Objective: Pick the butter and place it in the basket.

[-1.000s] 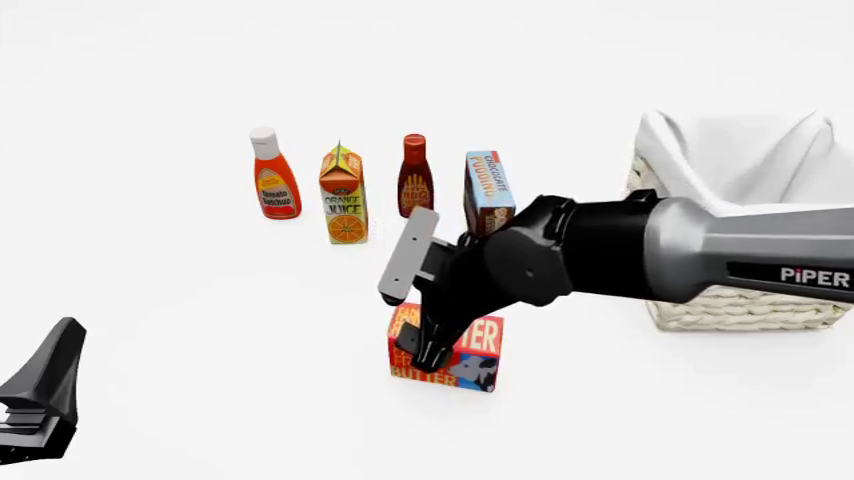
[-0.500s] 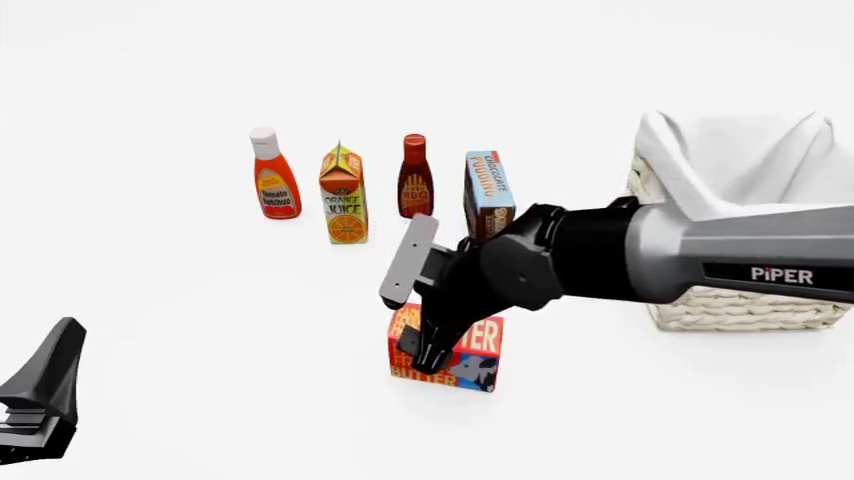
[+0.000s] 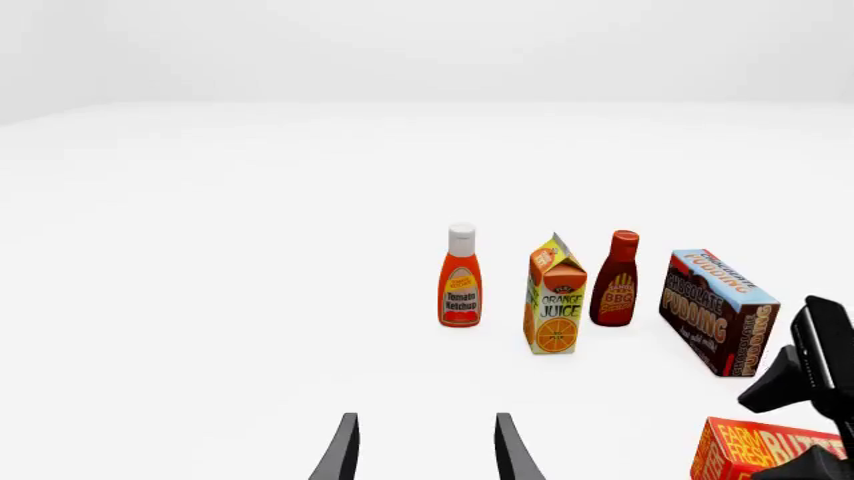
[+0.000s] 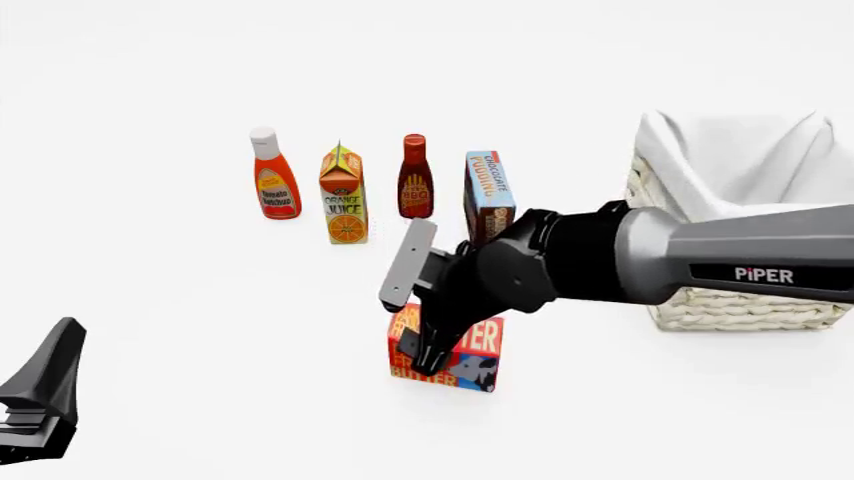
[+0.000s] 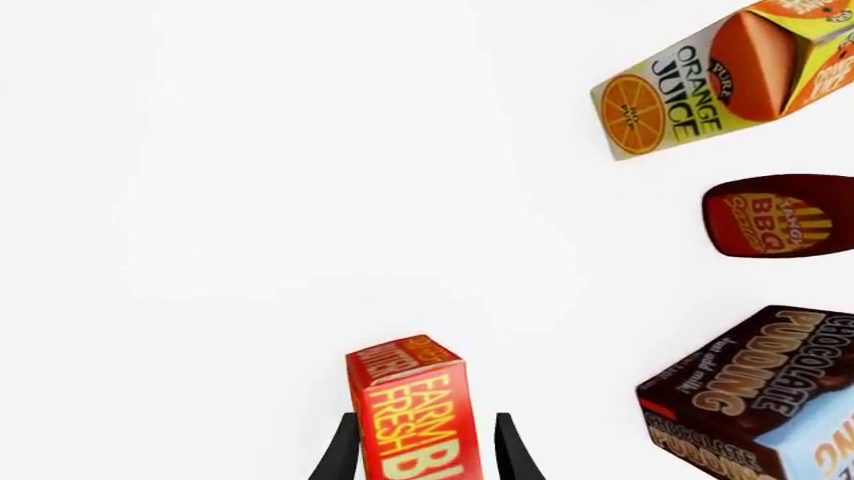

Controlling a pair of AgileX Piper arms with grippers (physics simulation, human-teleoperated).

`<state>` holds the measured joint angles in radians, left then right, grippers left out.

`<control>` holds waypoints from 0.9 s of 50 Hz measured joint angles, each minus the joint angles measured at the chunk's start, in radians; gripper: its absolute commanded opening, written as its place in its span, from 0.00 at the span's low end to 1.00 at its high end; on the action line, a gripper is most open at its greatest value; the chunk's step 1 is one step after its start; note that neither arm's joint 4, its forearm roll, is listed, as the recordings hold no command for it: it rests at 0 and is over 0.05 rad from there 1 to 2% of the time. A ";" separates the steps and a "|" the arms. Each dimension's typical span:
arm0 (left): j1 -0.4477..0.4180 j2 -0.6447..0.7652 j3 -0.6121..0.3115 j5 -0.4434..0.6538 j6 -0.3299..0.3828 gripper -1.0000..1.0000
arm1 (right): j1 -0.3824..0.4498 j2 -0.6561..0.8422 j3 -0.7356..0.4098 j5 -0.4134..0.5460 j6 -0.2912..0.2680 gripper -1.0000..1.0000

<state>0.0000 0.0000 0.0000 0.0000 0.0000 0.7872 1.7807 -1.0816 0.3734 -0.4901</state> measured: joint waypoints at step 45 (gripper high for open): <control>0.000 0.000 0.000 0.000 0.000 1.00 | 0.009 0.081 -0.029 -0.027 -0.005 1.00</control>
<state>0.0000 0.0000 0.0000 0.0000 0.0000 0.7963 1.8613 -1.1110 0.3467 -0.4947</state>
